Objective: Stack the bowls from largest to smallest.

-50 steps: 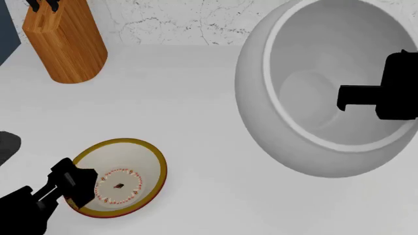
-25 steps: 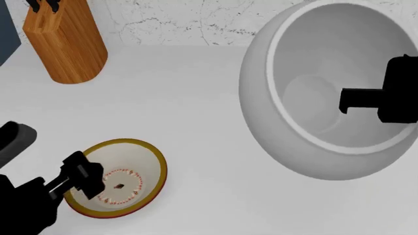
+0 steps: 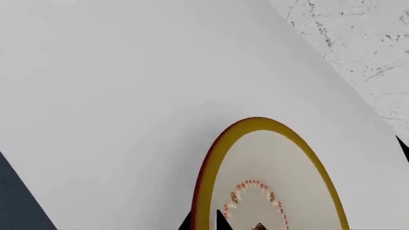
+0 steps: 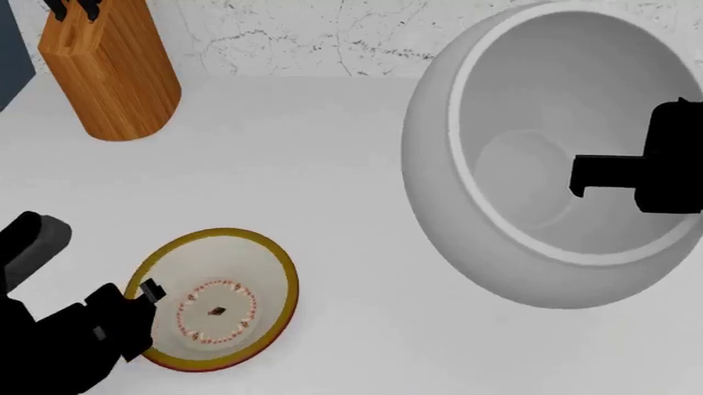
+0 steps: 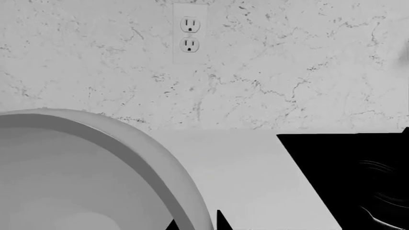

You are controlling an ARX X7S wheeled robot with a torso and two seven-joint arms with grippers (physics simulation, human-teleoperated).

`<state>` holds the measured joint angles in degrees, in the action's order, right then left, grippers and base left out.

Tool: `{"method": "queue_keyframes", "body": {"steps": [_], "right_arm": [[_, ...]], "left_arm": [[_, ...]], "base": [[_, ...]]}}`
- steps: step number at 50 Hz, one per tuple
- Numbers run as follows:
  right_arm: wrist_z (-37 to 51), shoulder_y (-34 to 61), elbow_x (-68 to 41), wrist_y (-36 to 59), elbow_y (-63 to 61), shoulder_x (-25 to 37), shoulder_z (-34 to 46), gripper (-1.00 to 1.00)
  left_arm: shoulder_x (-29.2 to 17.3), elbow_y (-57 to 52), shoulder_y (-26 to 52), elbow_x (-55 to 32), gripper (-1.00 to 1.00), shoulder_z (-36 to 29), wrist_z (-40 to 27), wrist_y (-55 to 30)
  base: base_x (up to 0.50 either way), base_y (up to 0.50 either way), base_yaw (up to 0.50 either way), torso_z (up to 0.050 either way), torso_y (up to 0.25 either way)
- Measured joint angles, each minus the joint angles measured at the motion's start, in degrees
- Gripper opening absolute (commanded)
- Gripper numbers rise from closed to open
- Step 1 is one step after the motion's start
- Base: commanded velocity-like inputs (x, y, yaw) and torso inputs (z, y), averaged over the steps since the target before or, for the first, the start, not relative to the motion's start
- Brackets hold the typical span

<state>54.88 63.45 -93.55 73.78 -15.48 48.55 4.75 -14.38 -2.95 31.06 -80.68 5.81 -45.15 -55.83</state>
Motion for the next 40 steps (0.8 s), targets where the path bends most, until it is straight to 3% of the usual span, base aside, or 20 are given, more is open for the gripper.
{"method": "queue_keyframes", "body": {"steps": [23, 40], "right_arm": [[0.4, -5.7, 0.3, -4.5, -4.5, 1.8, -4.5, -1.0], [2.4, -9.5, 2.6, -8.0, -7.9, 2.7, -7.9, -1.0]], "left_arm": [[-0.3, -10.2, 6.8, -10.3, -1.0, 3.2, -2.3, 2.4], [-3.0, -18.3, 11.1, -12.6, -1.0, 5.8, -1.3, 3.7]], "base": [[0.0, 0.0, 0.0, 0.0, 0.0], [0.0, 0.0, 0.0, 0.0, 0.0]]}}
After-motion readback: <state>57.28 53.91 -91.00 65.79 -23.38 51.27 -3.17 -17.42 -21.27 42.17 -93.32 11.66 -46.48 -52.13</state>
